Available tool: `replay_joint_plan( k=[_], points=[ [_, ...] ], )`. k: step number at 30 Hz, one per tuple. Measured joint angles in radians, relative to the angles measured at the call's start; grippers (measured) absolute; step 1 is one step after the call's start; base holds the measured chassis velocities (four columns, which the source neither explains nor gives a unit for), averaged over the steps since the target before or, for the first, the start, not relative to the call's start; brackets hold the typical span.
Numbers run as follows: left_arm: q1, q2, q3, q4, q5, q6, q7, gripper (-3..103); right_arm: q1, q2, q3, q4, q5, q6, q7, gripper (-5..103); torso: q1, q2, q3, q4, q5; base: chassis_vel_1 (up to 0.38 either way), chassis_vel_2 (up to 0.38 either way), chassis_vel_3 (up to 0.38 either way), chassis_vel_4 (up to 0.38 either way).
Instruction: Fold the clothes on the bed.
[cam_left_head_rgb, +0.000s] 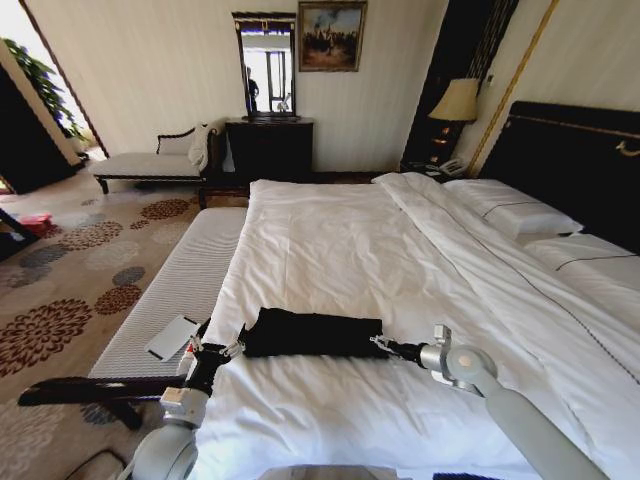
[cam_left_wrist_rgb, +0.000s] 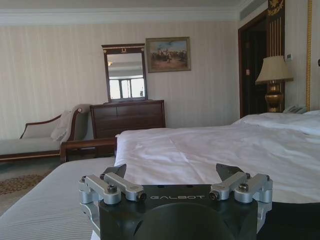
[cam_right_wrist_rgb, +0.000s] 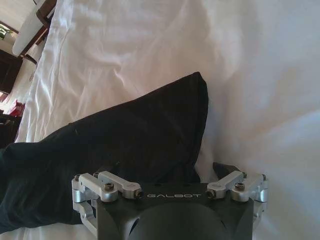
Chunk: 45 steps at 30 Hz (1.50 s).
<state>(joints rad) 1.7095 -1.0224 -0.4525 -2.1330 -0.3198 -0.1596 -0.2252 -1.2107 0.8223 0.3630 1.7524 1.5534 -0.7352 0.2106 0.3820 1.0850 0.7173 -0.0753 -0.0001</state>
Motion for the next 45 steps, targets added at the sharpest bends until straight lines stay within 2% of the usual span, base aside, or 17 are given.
replay_joint_plan(
  k=[6,10,12,13,15,18,21,22,24,25,27,28,30,33,35,43,45],
  points=[
    [0.000,0.000,0.000,0.000,0.000,0.000,0.000,100,0.037,0.003,-0.028,-0.008,-0.008,0.000,0.007,103,0.000,0.000,0.000,0.0002,0.0001,0.000,0.000,0.000,0.000],
    [0.000,0.000,0.000,0.000,0.000,0.000,0.000,100,0.041,0.002,-0.034,-0.009,-0.040,0.000,0.007,95,0.000,0.000,0.000,0.0001,0.0001,0.000,0.000,0.000,0.000],
    [0.000,0.000,0.000,0.000,0.000,0.000,0.000,100,0.037,0.002,-0.033,-0.011,-0.058,0.000,-0.003,85,0.000,0.000,0.000,0.0000,0.0001,0.000,0.000,0.000,0.000],
    [0.000,0.000,0.000,0.000,0.000,0.000,0.000,100,0.037,0.002,-0.033,-0.011,-0.058,0.000,-0.003,85,0.000,0.000,0.000,0.0000,0.0001,0.000,0.000,0.000,0.000],
    [0.000,0.000,0.000,0.000,0.000,0.000,0.000,100,0.032,0.002,-0.031,-0.011,-0.066,0.000,-0.007,74,0.000,0.000,0.000,0.0000,0.0001,0.000,0.000,0.000,0.000],
    [0.000,0.000,0.000,0.000,0.000,0.000,0.000,100,0.028,0.002,-0.029,-0.011,-0.071,0.000,-0.012,68,0.000,0.000,0.000,0.0000,0.0001,0.000,0.000,0.000,0.000],
    [0.000,0.000,0.000,0.000,0.000,0.000,0.000,100,0.029,0.005,-0.028,-0.011,-0.075,0.000,-0.017,52,0.000,0.000,0.000,0.0000,0.0001,0.000,0.000,0.000,0.000],
    [0.000,0.000,0.000,0.000,0.000,0.000,0.000,100,0.029,0.005,-0.028,-0.011,-0.075,0.000,-0.017,52,0.000,0.000,0.000,0.0000,0.0001,0.000,0.000,0.000,0.000],
    [0.000,0.000,0.000,0.000,0.000,0.000,0.000,100,0.030,0.006,-0.028,-0.010,-0.079,0.000,-0.023,41,0.000,0.000,0.000,0.0001,0.0001,0.000,0.000,0.000,0.000],
    [0.000,0.000,0.000,0.000,0.000,0.000,0.000,100,0.030,0.006,-0.028,-0.009,-0.080,0.000,-0.023,41,0.000,0.000,0.000,0.0000,0.0001,0.000,0.000,0.000,0.000],
    [0.000,0.000,0.000,0.000,0.000,0.000,0.000,100,0.030,0.005,-0.027,-0.006,-0.089,0.000,-0.028,30,0.000,0.000,0.000,0.0000,0.0001,0.000,0.000,0.000,0.000],
    [0.000,0.000,0.000,0.000,0.000,0.000,0.000,100,0.030,0.005,-0.027,-0.006,-0.089,0.000,-0.028,30,0.000,0.000,0.000,0.0000,0.0001,0.000,0.000,0.000,0.000],
    [0.000,0.000,0.000,0.000,0.000,0.000,0.000,100,0.027,0.005,-0.022,-0.003,-0.090,0.000,-0.033,20,0.000,0.000,0.000,0.0001,0.0001,0.000,0.000,0.000,0.000],
    [0.000,0.000,0.000,0.000,0.000,0.000,0.000,100,0.023,0.004,-0.017,0.001,-0.092,0.000,-0.036,14,0.000,0.000,0.000,0.0001,0.0001,0.000,0.000,0.000,0.000],
    [0.000,0.000,0.000,0.000,0.000,0.000,0.000,100,0.013,0.004,-0.009,0.008,-0.097,0.000,-0.042,3,0.000,0.000,0.000,0.0001,0.0001,0.000,0.000,0.000,0.000],
    [0.000,0.000,0.000,0.000,0.000,0.000,0.000,100,-0.012,0.005,0.018,0.022,-0.120,-0.001,-0.047,3,0.000,0.000,0.000,0.0002,0.0002,0.000,0.000,0.000,0.000],
    [0.000,0.000,0.000,0.000,0.000,0.000,0.000,100,-0.041,0.000,0.055,0.032,-0.167,0.005,-0.072,3,0.000,0.000,0.000,0.0003,0.0003,0.000,0.000,0.000,0.000]
  ],
)
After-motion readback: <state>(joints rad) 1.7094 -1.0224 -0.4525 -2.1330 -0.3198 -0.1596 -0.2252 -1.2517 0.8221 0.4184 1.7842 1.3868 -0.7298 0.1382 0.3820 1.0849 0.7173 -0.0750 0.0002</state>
